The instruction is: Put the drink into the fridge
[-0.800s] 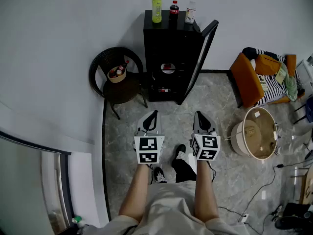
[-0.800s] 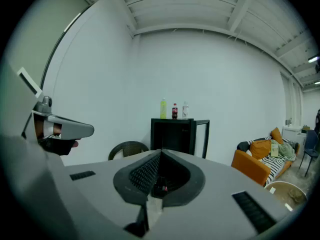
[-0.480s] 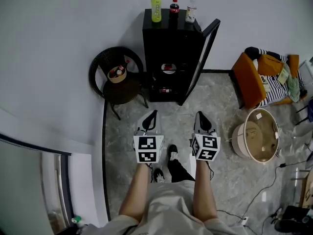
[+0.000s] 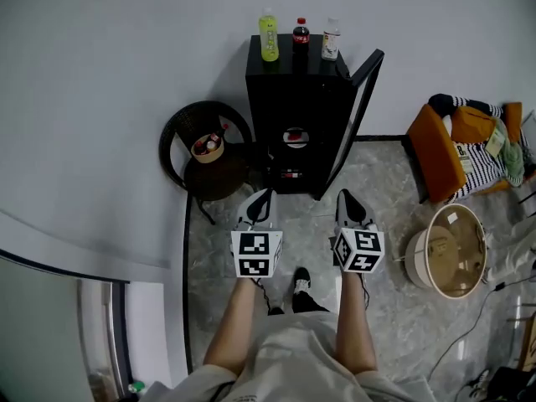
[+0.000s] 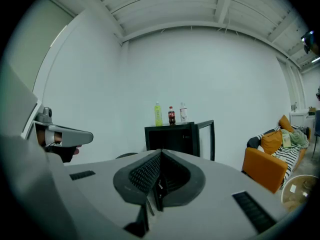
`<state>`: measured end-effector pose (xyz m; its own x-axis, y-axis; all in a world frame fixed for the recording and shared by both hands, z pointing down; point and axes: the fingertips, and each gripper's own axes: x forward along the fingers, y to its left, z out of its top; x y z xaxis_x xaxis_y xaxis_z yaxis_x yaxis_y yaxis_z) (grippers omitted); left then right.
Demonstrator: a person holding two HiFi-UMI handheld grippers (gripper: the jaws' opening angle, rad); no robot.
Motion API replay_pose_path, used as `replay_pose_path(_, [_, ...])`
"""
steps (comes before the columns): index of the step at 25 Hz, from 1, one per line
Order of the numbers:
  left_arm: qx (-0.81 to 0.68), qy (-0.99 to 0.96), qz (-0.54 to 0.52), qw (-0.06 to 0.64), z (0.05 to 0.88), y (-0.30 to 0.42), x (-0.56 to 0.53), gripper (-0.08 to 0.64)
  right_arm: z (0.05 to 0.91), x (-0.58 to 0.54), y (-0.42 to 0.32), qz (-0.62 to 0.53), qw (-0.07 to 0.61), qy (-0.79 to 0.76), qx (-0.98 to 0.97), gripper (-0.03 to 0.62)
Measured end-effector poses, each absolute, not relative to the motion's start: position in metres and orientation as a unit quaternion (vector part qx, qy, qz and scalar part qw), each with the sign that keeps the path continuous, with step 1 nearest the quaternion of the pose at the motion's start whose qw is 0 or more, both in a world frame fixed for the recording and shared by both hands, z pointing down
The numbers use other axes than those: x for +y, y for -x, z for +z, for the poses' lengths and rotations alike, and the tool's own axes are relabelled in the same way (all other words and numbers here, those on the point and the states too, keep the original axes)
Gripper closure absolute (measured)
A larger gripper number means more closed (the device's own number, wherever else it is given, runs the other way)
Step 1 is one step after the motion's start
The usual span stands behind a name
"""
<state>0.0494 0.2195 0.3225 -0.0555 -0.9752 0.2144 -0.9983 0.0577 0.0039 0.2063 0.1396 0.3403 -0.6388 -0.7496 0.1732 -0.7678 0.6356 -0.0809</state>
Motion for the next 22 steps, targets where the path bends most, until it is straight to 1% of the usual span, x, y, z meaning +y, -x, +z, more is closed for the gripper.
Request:
replay_pose_path(8, [-0.734, -0.672, 0.070, 0.069, 0.298, -0.027, 0.169, 0.551, 0.317, 0.077, -0.172, 0.060, 0.050, -0.400, -0.913, 0.586])
replay_pose_path(12, [-0.725, -0.680, 0.055, 0.095, 0.294, -0.022, 0.152, 0.551, 0.314, 0.051, -0.155, 0.052, 0.051, -0.387, -0.919, 0.584])
replay_pose_path(16, [-0.733, -0.670, 0.058, 0.100, 0.291, -0.010, 0.131, 0.551, 0.314, 0.024, -0.145, 0.045, 0.043, -0.383, -0.922, 0.584])
replay_pose_path(19, [-0.727, -0.675, 0.034, 0.124, 0.292, -0.009, 0.122, 0.551, 0.319, 0.014, -0.140, 0.050, 0.047, -0.355, -0.932, 0.584])
replay_pose_path(22, [-0.733, -0.669, 0.031, 0.120, 0.292, -0.005, 0.114, 0.551, 0.319, 0.000, -0.139, 0.049, 0.044, -0.341, -0.938, 0.585])
